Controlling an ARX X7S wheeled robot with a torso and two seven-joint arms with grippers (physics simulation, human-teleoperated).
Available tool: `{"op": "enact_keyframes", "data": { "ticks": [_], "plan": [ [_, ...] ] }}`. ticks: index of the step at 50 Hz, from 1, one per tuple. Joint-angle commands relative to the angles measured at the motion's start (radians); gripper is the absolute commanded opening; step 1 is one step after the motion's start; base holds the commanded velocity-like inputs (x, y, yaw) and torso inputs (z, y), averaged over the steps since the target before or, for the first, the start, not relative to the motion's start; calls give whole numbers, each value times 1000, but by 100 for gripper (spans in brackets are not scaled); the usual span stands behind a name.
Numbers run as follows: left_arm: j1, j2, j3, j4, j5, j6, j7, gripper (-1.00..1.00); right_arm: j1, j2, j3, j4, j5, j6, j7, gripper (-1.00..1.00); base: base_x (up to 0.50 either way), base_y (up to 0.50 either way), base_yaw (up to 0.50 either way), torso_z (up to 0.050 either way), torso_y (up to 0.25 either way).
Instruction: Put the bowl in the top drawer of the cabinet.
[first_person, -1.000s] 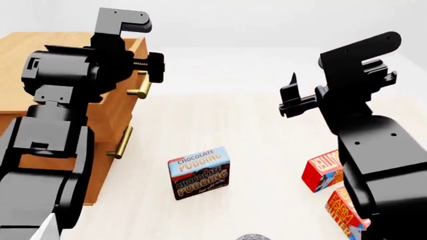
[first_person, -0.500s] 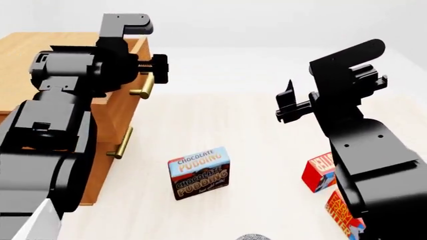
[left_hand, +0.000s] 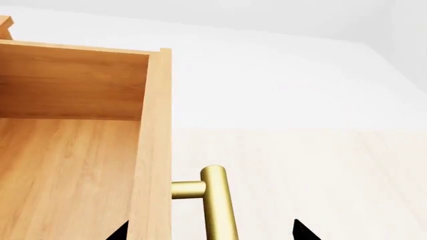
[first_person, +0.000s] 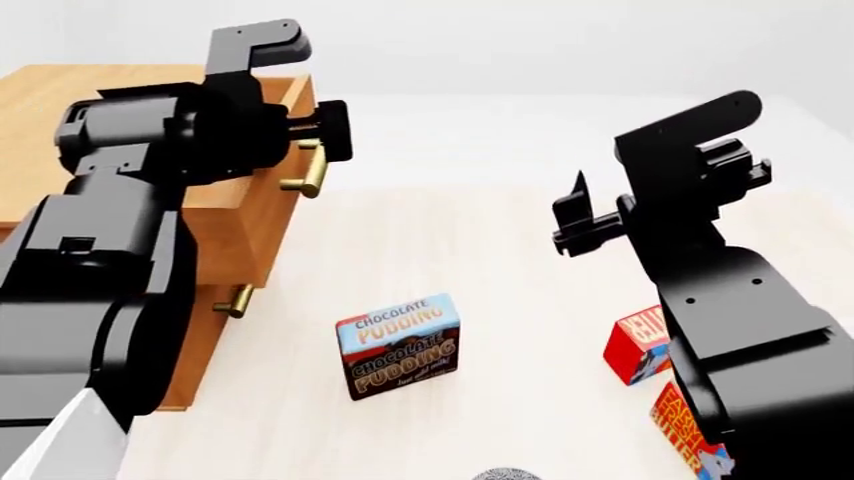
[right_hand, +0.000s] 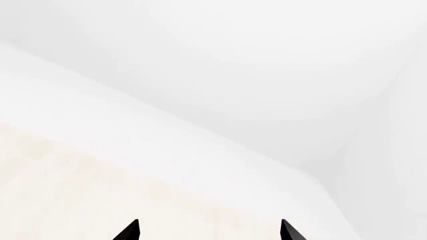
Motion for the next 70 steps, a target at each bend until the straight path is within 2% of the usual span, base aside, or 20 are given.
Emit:
{"op": "enact_keyframes", "data": {
  "ticks": [1,17,25,35,53,64,70],
  "plan": [
    [33,29,-66,-25,-75,10,39,100,-13,12,7,-6,1,1,3,100,0,0,0,0,0],
    [51,87,-78,3,-68,-25,54,100,-28,30,20,-15,8,2,-2,100,5,0,-3,0,0],
    [115,87,-56,173,-160,-133,25,100,-37,38,29,-34,12,13,-2,100,-2,0,-1,0,0],
    [176,80,-96,349,-295,-263,0,100,-55,49,37,-35,18,6,-6,100,-10,0,0,0,1],
    [195,85,-70,364,-452,-281,-39,100,-81,63,54,-57,31,9,-11,100,-11,0,2,0,5],
    [241,90,15,437,-701,-303,-128,100,-88,66,51,-64,34,13,-13,100,-12,0,2,0,5],
    [262,90,66,491,-849,-306,-220,100,-97,70,52,-56,35,7,-14,100,-13,0,2,0,5]
  ]
}}
